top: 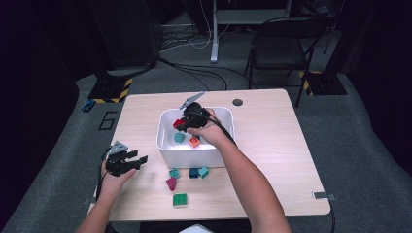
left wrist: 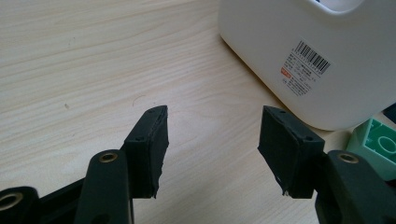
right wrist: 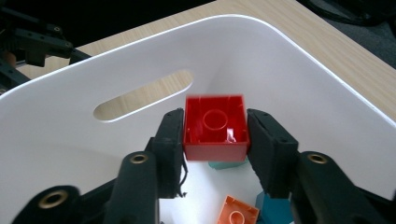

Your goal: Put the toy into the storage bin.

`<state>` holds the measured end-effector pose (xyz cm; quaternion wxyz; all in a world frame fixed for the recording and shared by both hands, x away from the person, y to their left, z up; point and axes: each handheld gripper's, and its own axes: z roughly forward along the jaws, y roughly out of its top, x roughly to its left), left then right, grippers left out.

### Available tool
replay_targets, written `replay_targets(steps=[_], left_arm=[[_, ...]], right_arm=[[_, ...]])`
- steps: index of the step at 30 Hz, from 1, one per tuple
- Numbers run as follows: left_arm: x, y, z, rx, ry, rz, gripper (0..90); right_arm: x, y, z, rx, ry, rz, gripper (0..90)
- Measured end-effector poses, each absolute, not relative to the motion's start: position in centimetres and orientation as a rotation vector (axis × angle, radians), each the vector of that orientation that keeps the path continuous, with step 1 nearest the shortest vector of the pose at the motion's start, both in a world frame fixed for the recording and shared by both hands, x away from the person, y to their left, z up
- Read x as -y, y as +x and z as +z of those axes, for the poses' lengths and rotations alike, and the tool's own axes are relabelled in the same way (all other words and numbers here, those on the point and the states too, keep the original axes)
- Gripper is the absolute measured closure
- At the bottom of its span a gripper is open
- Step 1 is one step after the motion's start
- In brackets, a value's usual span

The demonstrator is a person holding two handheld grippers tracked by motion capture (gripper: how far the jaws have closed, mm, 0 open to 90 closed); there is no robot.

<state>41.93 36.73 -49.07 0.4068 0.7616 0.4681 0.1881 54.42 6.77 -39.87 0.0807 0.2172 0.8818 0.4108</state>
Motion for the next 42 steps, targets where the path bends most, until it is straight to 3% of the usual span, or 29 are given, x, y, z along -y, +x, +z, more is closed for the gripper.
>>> replay_targets(steps=[21,42], left_arm=[[-36.8,41.2,-48.3,-1.169,1.89,0.464,41.4],[-34.4,40.0,-44.9,-1.046,1.937,0.469,37.5]], right_arm=[[-1.1,49.0,-35.4,-2.488,0.671,1.355,48.0],[3.0,41.3,-37.1,-2.418,0.588,1.343,35.3]])
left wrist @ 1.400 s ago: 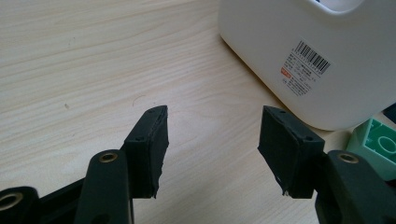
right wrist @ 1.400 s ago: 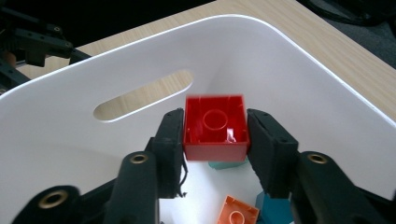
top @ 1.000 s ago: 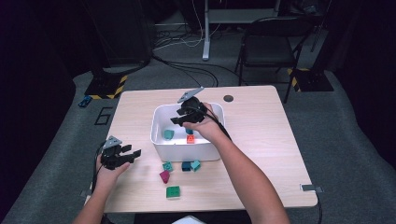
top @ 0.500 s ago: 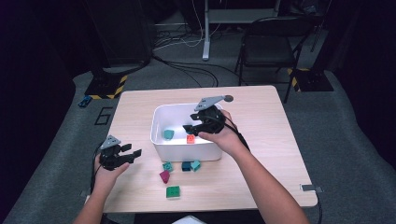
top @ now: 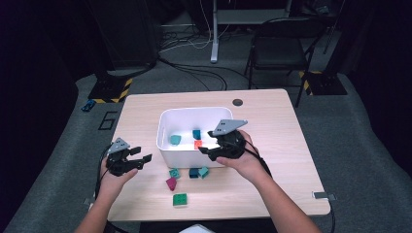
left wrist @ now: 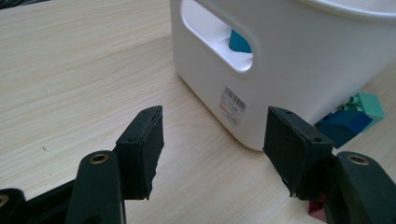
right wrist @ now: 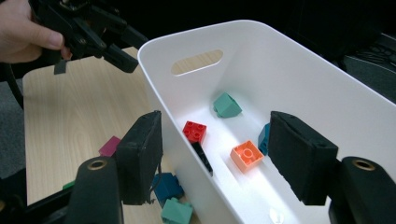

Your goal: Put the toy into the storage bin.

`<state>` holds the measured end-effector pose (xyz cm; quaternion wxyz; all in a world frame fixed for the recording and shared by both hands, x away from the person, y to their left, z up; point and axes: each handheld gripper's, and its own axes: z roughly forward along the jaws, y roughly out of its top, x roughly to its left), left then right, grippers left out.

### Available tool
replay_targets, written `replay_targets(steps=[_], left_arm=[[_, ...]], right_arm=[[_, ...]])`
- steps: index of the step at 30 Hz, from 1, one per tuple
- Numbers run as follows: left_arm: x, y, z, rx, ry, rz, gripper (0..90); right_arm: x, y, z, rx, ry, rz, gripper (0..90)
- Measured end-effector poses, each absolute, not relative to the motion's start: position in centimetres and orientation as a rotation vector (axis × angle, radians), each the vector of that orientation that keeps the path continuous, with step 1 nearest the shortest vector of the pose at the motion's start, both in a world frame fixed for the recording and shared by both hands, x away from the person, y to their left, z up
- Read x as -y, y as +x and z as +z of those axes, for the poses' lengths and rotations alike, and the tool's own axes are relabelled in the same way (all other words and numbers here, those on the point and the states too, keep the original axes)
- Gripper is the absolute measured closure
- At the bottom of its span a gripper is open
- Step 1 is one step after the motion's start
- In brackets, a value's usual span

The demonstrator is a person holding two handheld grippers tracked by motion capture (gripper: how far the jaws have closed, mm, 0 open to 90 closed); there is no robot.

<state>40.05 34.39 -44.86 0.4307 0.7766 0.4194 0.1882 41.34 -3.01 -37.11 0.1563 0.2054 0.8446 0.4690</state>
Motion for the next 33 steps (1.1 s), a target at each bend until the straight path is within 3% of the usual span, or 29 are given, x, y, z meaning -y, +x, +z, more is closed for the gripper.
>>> replay_targets(steps=[20,33], left_arm=[[-30.9,36.3,-44.2,-0.849,2.023,0.382,40.9],[-27.9,34.7,-45.2,-0.687,2.085,0.294,47.5]], right_arm=[[6.2,37.6,-41.8,-2.393,0.739,1.354,34.9],[7.2,36.7,-44.3,-2.422,0.755,1.388,41.2]])
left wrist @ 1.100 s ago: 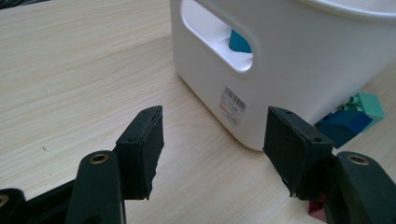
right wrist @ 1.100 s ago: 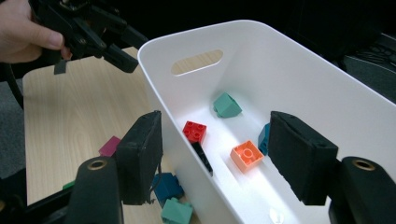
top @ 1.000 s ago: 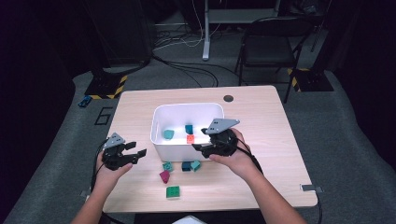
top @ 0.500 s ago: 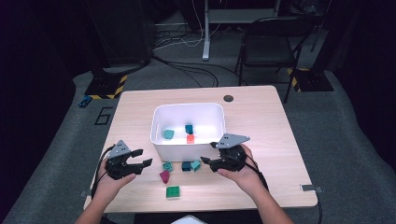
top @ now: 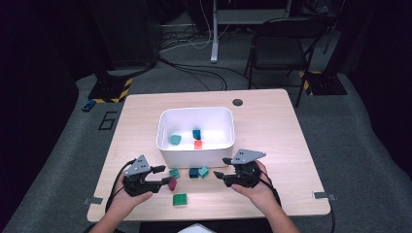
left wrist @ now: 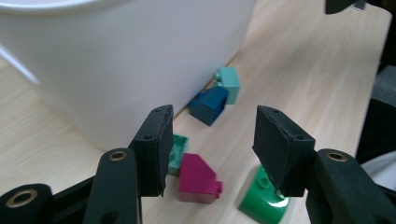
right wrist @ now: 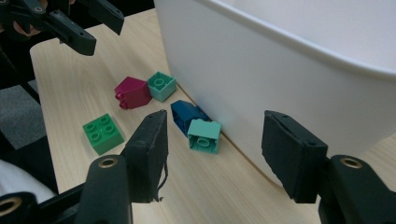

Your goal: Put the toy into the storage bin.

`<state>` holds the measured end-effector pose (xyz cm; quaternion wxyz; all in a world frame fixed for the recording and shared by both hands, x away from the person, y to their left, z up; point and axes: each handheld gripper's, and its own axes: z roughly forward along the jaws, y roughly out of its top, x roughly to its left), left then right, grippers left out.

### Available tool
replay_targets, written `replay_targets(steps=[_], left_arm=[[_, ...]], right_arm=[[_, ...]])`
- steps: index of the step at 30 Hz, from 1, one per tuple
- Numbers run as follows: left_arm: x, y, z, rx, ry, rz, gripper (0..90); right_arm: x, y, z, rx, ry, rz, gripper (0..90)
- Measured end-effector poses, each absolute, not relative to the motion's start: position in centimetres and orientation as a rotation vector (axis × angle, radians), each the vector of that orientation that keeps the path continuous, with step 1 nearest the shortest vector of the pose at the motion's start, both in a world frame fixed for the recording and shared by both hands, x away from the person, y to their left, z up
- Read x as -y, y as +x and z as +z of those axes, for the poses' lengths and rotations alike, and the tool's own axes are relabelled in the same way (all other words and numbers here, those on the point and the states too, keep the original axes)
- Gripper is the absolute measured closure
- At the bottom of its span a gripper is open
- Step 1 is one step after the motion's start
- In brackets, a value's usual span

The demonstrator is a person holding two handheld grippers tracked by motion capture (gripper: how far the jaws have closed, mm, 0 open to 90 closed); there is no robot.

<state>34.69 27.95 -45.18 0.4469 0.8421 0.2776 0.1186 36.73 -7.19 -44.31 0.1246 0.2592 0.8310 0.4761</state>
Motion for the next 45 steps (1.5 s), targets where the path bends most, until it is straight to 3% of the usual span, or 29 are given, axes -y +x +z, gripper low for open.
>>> replay_targets(steps=[15,33,45], left_arm=[[-26.4,34.2,-47.8,-0.625,2.086,0.142,49.3],[-25.4,34.0,-49.5,-0.512,2.199,0.065,51.3],[-25.1,34.3,-50.1,-0.489,2.244,0.056,48.0]], right_arm=[[7.2,36.9,-46.0,-2.447,0.783,1.346,41.9],[7.2,37.1,-46.9,-2.468,0.788,1.3,42.4],[7.2,37.1,-47.0,-2.477,0.781,1.287,43.9]])
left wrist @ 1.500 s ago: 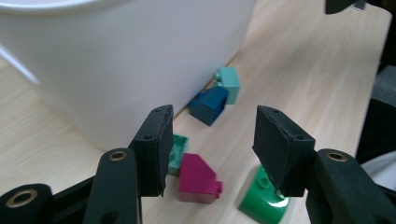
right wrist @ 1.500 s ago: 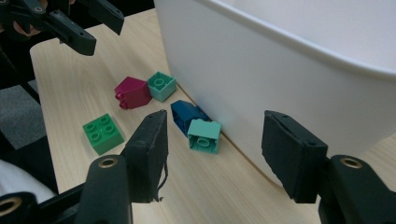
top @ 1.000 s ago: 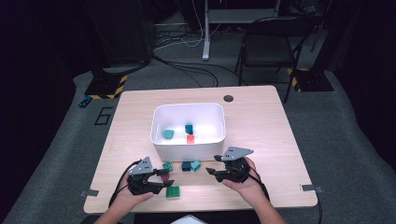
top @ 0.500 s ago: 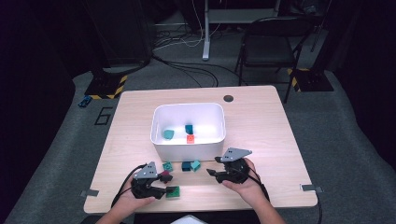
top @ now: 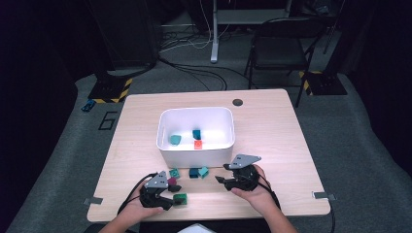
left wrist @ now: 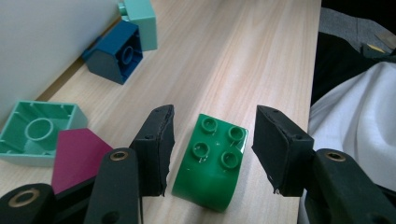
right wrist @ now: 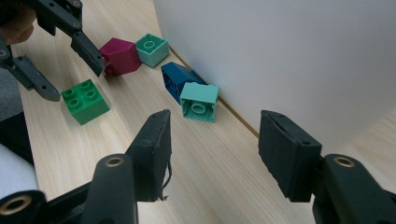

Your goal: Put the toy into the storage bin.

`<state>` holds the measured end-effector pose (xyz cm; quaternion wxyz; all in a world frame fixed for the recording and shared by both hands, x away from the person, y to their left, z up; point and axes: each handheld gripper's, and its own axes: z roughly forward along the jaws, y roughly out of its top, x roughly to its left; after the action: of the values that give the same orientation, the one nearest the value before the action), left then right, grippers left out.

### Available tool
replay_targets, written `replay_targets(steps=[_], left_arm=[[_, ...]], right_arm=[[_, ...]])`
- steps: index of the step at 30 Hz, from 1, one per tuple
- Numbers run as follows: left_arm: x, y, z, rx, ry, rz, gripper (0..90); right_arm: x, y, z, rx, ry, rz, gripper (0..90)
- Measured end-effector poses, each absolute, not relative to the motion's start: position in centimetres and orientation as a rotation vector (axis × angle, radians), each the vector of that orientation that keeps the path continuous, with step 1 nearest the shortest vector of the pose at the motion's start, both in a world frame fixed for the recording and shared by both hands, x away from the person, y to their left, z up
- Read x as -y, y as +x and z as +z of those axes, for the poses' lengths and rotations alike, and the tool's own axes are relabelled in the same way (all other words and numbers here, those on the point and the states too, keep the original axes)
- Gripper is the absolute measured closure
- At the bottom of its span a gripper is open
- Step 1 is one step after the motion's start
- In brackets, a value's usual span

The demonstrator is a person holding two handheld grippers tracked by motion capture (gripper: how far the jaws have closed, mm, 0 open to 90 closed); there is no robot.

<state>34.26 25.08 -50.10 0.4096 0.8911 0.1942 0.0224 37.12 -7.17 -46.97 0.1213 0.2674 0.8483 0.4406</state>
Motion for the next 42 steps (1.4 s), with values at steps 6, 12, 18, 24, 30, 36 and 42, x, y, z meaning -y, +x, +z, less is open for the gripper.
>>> replay_targets(steps=[6,12,18,24,30,36,42], left_arm=[[-24.9,34.2,-50.4,-0.474,2.273,0.053,49.6],[-24.9,34.3,-50.7,-0.468,2.299,0.066,51.8],[-24.8,34.3,-50.9,-0.462,2.314,0.053,55.1],[-24.7,34.4,-51.0,-0.47,2.323,0.05,57.8],[-24.9,34.5,-50.8,-0.498,2.307,0.066,58.7],[-24.9,34.4,-50.3,-0.501,2.296,0.068,58.8],[-25.3,34.6,-49.7,-0.536,2.248,0.076,58.8]], right_arm=[[7.2,37.1,-47.0,-2.478,0.794,1.288,43.9],[7.2,37.2,-47.1,-2.48,0.802,1.285,44.3],[7.3,37.2,-47.2,-2.479,0.802,1.288,44.5],[7.3,37.3,-47.2,-2.479,0.801,1.285,44.7],[7.3,37.2,-47.3,-2.484,0.809,1.285,44.9],[7.2,37.3,-47.4,-2.483,0.799,1.285,45.0],[7.3,37.4,-47.5,-2.485,0.804,1.282,45.0]])
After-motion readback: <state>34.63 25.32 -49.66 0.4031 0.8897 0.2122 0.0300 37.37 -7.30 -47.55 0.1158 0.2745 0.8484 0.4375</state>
